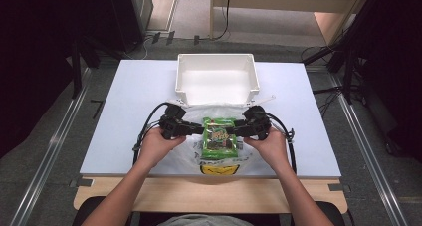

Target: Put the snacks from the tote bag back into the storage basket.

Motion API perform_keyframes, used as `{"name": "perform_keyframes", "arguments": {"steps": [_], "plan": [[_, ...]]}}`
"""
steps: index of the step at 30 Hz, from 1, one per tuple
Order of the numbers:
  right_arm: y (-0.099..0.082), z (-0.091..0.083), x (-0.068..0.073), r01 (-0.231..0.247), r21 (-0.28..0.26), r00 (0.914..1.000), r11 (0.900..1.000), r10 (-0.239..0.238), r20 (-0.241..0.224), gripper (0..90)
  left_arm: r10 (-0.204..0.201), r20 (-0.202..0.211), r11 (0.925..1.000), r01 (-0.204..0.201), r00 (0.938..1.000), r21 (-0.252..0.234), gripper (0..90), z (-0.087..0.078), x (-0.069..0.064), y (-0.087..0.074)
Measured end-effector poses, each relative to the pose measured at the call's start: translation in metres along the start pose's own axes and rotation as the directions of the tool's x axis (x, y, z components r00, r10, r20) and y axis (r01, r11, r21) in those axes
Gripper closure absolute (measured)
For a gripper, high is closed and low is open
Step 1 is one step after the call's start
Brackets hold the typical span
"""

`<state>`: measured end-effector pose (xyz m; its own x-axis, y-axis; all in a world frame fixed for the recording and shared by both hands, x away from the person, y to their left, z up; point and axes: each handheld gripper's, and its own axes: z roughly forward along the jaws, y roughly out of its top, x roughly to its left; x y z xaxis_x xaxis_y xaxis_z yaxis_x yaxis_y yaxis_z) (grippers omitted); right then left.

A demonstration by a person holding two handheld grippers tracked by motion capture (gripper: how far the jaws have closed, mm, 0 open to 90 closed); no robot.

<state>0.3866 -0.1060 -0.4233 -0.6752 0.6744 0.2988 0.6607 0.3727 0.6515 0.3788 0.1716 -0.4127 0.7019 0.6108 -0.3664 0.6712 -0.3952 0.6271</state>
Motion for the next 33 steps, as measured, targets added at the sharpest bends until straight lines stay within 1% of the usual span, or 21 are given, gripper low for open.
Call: {"name": "perform_keyframes", "arguments": {"steps": [2,3,4,6,7,9,11,12,13,18,20,24,27,30,33], "plan": [[-0.001,0.001,0.000,0.004,0.005,1.0000,1.0000,-0.004,0.001,50.5,-0.002,0.008,0.9998,0.002,1.0000,0.019,82.7,0.002,-0.001,-0.002],[-0.001,0.002,0.000,0.004,0.006,1.0000,1.0000,-0.004,0.004,50.5,-0.003,0.002,0.9994,0.002,1.0000,0.036,85.5,0.005,-0.002,-0.003],[-0.001,0.002,-0.001,-0.005,0.008,1.0000,1.0000,0.005,0.002,50.5,-0.008,0.007,0.9989,0.008,0.9999,0.046,87.2,0.007,-0.002,-0.004],[-0.002,0.004,-0.002,-0.005,0.007,1.0000,1.0000,0.005,-0.005,50.5,-0.012,0.010,0.9980,0.011,0.9999,0.063,89.2,0.011,-0.002,-0.005],[-0.004,0.006,-0.002,-0.007,-0.001,0.9998,1.0000,0.007,-0.016,50.6,-0.014,0.018,0.9977,0.013,0.9997,0.067,89.6,0.013,-0.003,-0.006],[-0.006,0.009,-0.003,-0.017,0.009,0.9992,0.9998,0.017,-0.035,50.4,-0.020,0.020,0.9973,0.018,0.9996,0.071,89.4,0.016,-0.005,-0.007],[-0.007,0.014,-0.004,-0.013,0.024,0.9996,0.9996,0.014,-0.025,50.4,-0.005,0.016,0.9964,0.004,0.9999,0.084,89.2,0.019,-0.006,-0.007],[-0.008,0.015,-0.004,-0.021,0.033,0.9994,0.9992,0.021,-0.026,50.4,-0.006,0.014,0.9962,0.005,0.9999,0.087,88.9,0.020,-0.007,-0.007],[-0.008,0.016,-0.004,-0.019,0.036,0.9995,0.9992,0.019,-0.026,50.4,-0.005,0.012,0.9958,0.004,0.9999,0.091,88.5,0.021,-0.007,-0.007],[-0.009,0.017,-0.005,-0.018,0.031,0.9997,0.9994,0.019,-0.017,50.4,-0.014,0.008,0.9950,0.014,0.9999,0.099,88.7,0.026,-0.005,-0.008],[-0.009,0.017,-0.004,-0.022,0.031,0.9996,0.9993,0.022,-0.014,50.4,-0.011,0.011,0.9947,0.010,0.9999,0.102,89.2,0.027,-0.005,-0.008],[-0.010,0.016,-0.005,-0.021,0.030,0.9997,0.9993,0.022,-0.012,50.4,-0.027,0.023,0.9934,0.025,0.9994,0.112,89.7,0.028,-0.004,-0.008],[-0.010,0.016,-0.005,-0.022,0.031,0.9997,0.9993,0.022,-0.013,50.4,-0.025,0.025,0.9933,0.022,0.9994,0.113,89.6,0.029,-0.006,-0.008],[-0.010,0.016,-0.005,-0.023,0.034,0.9997,0.9992,0.023,-0.011,50.4,-0.013,0.012,0.9913,0.011,0.9998,0.131,89.2,0.032,-0.007,-0.009],[-0.010,0.016,-0.005,-0.023,0.032,0.9997,0.9992,0.023,-0.009,50.6,-0.025,0.010,0.9893,0.023,0.9996,0.144,88.4,0.032,-0.005,-0.010]]}}
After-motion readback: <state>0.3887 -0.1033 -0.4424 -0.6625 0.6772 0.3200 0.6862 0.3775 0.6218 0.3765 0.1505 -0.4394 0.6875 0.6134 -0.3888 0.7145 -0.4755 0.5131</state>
